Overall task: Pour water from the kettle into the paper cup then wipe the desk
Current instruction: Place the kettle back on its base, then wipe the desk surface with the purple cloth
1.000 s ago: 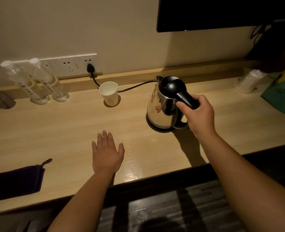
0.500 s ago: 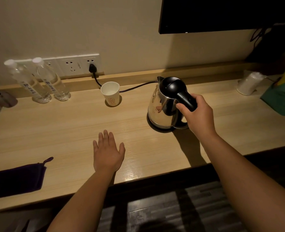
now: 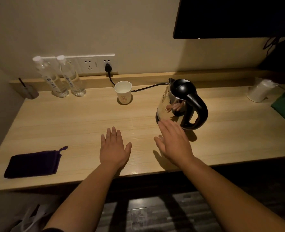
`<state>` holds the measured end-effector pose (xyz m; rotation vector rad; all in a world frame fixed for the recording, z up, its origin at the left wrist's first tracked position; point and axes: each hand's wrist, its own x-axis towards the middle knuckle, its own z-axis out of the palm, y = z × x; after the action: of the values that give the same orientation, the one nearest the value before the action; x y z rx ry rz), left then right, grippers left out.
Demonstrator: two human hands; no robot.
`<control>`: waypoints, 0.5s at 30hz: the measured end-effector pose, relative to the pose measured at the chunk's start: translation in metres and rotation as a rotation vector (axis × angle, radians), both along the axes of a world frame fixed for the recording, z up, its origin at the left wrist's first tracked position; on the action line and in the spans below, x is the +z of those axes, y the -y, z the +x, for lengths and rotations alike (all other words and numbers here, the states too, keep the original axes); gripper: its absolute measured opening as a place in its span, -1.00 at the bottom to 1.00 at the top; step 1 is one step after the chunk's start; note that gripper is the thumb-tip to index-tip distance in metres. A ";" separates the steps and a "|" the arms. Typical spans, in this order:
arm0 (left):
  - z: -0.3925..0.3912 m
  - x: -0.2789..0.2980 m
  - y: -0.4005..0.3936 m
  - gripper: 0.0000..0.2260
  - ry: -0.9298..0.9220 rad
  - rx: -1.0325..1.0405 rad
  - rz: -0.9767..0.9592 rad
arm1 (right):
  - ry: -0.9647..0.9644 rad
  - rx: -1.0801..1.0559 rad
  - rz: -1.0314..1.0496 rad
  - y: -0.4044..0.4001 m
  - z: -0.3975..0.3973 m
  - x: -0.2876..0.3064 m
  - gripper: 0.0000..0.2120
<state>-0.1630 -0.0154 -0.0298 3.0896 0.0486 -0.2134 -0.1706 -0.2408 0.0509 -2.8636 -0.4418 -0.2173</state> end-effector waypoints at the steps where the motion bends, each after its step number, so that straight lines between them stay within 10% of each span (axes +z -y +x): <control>1: -0.005 0.002 -0.001 -0.29 0.003 0.011 -0.011 | -0.071 -0.004 -0.016 -0.006 -0.001 -0.008 -0.42; 15: -0.076 0.044 -0.120 -0.34 0.121 0.350 0.010 | -0.130 0.278 -0.028 -0.156 -0.002 -0.019 -0.32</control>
<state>-0.2386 0.1047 0.0146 3.0268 0.5787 -0.0118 -0.1725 -0.0853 0.0316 -2.7801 -0.8110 0.0239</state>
